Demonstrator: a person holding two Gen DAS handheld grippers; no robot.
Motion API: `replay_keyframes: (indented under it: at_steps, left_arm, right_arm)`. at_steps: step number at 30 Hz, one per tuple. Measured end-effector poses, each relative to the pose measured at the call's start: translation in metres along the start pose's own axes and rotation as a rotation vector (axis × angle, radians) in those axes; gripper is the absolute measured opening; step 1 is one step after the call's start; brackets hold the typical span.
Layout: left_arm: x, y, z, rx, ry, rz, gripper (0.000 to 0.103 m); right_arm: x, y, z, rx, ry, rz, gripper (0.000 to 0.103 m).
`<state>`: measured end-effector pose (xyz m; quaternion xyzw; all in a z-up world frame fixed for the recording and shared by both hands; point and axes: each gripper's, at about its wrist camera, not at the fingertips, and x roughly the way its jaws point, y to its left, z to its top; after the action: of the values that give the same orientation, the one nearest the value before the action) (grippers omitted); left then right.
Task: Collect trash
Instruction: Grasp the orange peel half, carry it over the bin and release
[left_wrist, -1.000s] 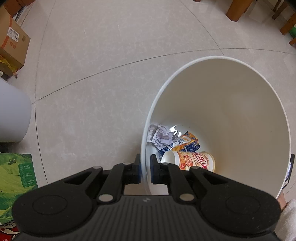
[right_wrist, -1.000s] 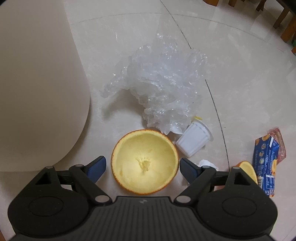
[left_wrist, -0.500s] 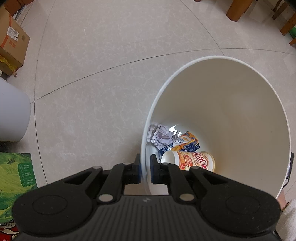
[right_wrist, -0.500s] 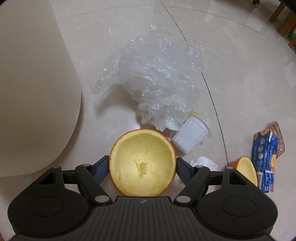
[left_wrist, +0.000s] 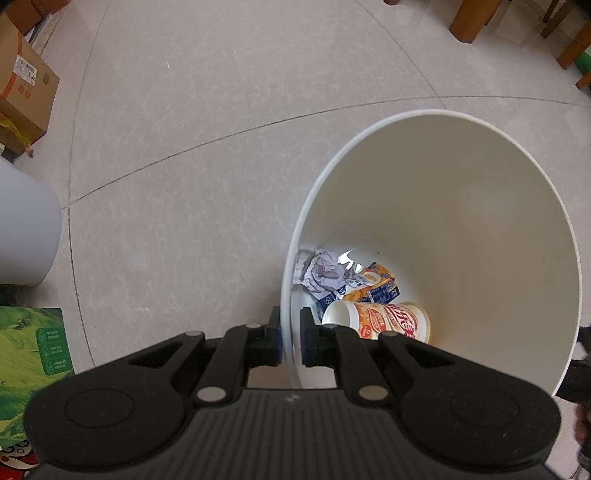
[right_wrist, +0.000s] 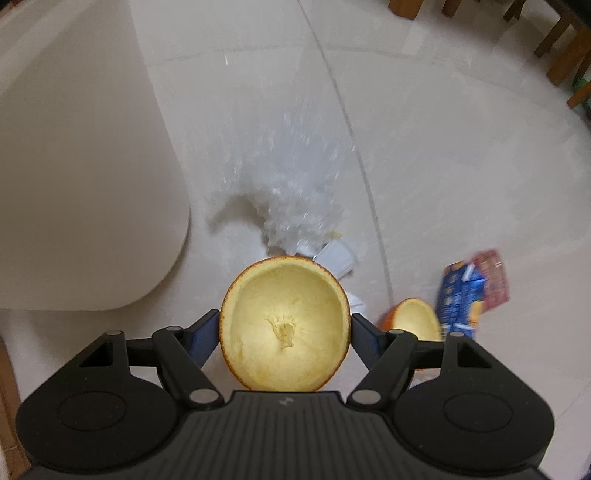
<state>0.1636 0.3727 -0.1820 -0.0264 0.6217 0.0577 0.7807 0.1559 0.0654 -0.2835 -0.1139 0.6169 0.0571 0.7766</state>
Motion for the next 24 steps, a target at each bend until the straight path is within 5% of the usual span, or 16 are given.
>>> replay_keyframes:
  at_steps: [14,24]
  left_arm:
    - [-0.002,-0.002,0.0,-0.006,-0.005,0.017,0.007]
    - [-0.002,-0.001,0.0,-0.002,0.0,0.006,0.007]
  right_arm:
    - [-0.168,0.035,0.05,-0.137,-0.246,0.085,0.079]
    - [-0.191,0.089,0.079,-0.249,-0.292,0.171,0.079]
